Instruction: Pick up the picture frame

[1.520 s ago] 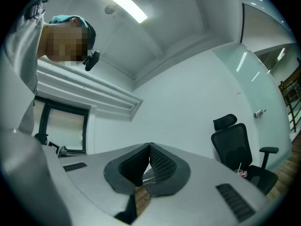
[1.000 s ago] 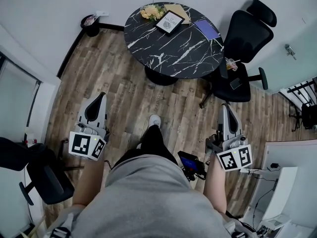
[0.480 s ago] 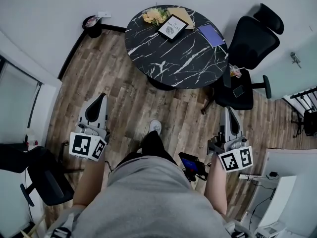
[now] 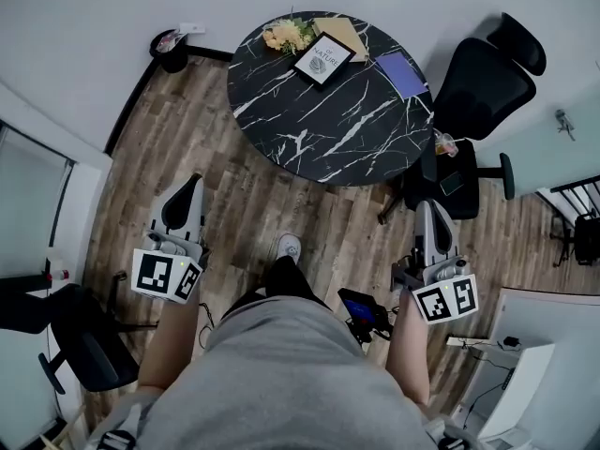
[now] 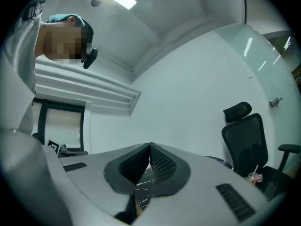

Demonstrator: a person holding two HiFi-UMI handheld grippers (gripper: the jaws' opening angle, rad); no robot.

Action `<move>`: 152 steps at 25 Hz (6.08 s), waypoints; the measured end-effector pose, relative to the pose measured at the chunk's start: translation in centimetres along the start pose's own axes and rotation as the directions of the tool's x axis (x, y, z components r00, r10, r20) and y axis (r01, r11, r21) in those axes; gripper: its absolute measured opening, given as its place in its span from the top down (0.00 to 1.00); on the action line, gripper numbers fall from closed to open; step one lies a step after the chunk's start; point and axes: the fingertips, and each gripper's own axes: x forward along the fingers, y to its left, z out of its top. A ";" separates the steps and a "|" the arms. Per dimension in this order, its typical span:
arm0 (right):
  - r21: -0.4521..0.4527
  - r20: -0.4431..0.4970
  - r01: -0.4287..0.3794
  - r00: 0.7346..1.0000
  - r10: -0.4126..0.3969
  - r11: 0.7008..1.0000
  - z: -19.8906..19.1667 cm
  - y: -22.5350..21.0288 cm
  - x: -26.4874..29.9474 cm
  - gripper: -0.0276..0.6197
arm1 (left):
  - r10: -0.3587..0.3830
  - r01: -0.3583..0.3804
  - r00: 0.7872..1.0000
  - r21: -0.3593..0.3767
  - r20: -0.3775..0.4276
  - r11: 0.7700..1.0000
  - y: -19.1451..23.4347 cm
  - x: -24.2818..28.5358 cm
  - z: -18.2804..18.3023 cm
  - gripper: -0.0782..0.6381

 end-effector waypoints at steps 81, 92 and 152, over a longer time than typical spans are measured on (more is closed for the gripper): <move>0.095 -0.029 -0.020 0.999 0.023 0.995 -3.0 -14.9 19.4 0.92 | -0.055 0.057 0.996 0.027 -0.069 0.998 3.6 25.1 -1.1 0.88; 0.097 -0.025 0.058 0.998 -0.056 0.994 -3.0 -16.0 24.0 0.92 | -0.160 0.161 0.986 0.026 -0.050 0.987 6.6 32.2 0.0 0.88; 0.145 -0.067 0.205 0.978 -0.197 0.968 -3.7 -19.2 33.3 0.92 | -0.379 0.377 0.919 -0.033 -0.114 0.926 10.1 46.1 -1.6 0.88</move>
